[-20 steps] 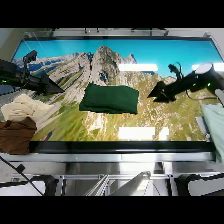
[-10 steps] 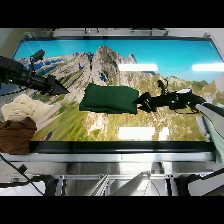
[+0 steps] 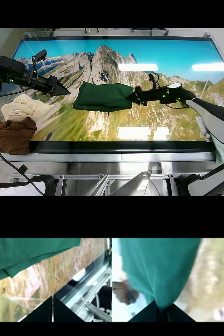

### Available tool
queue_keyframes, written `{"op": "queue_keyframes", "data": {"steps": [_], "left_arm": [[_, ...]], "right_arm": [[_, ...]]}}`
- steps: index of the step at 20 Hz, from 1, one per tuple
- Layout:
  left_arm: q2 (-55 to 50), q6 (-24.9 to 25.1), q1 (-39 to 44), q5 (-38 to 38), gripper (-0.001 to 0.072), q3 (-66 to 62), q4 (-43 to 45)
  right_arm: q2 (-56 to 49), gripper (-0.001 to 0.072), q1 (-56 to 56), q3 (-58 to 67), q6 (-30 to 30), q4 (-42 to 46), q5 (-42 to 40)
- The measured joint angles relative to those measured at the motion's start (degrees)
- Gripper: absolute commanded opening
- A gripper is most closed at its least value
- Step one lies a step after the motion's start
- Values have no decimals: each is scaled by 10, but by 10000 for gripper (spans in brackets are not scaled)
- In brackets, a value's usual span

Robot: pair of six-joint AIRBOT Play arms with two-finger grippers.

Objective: Fold the shirts.

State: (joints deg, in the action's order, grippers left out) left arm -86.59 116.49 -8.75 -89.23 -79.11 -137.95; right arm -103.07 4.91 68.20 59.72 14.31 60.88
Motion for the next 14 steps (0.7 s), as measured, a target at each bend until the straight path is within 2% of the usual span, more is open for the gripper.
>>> {"op": "queue_keyframes", "data": {"steps": [4, 9, 12, 14], "left_arm": [[0, 0, 0, -9, 18, 0, -1], [0, 0, 0, -11, 18, 0, -1], [0, 0, 0, -12, 18, 0, -1], [0, 2, 0, -12, 18, 0, -1]], "right_arm": [[101, 20, -97, 5, 50, 51, 30], [249, 20, -326, 6, 169, 146, 20], [322, 20, -454, 6, 270, 260, 39], [356, 20, -517, 3, 341, 386, 92]]}}
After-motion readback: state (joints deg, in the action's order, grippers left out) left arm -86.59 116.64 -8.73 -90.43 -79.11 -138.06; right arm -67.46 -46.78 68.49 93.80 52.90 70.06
